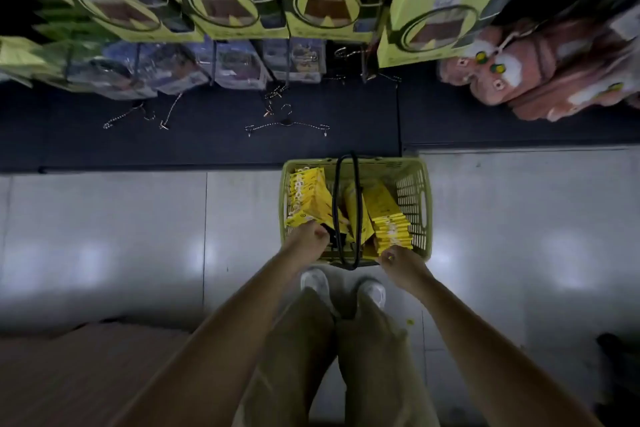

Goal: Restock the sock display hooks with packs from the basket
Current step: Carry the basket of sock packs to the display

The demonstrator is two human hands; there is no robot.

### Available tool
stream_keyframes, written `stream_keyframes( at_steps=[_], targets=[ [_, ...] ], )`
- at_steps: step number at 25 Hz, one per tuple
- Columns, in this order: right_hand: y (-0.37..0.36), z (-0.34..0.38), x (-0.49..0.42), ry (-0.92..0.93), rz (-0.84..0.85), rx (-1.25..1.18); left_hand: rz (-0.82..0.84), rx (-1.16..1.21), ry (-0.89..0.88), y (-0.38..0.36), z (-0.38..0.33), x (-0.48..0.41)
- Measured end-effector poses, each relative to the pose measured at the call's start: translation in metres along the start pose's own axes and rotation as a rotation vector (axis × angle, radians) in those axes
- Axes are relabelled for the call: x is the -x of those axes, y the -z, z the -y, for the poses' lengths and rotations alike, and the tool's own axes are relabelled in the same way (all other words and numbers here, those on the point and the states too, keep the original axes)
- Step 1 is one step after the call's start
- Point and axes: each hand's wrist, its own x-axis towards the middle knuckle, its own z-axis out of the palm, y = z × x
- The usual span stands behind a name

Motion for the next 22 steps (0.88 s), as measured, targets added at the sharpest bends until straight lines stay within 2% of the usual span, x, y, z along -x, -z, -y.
stream_keyframes(
  at_steps=[6,12,15,19,20,22],
  targets=[
    [-0.028,0.011,-0.077,0.02,-0.061,-0.125,-0.008,0.199,0.049,-0.037,0.014,-0.081],
    [-0.037,0.028,-0.13,0.193,-0.101,-0.205,-0.119,0.388,0.099,-0.054,0.012,-0.135],
    [-0.037,0.048,-0.158,0.051,-0.136,-0.316,-0.216,0.448,0.103,-0.051,0.024,-0.148],
    [-0.046,0.066,-0.175,-0.078,0.147,-0.472,-0.217,0.489,0.074,-0.049,0.034,-0.147],
    [-0.046,0.067,-0.17,-0.091,0.151,-0.496,-0.22,0.494,0.077,-0.049,0.035,-0.145],
    [-0.036,0.06,-0.16,-0.118,0.053,-0.521,-0.229,0.496,0.116,-0.045,0.034,-0.141]
  ],
)
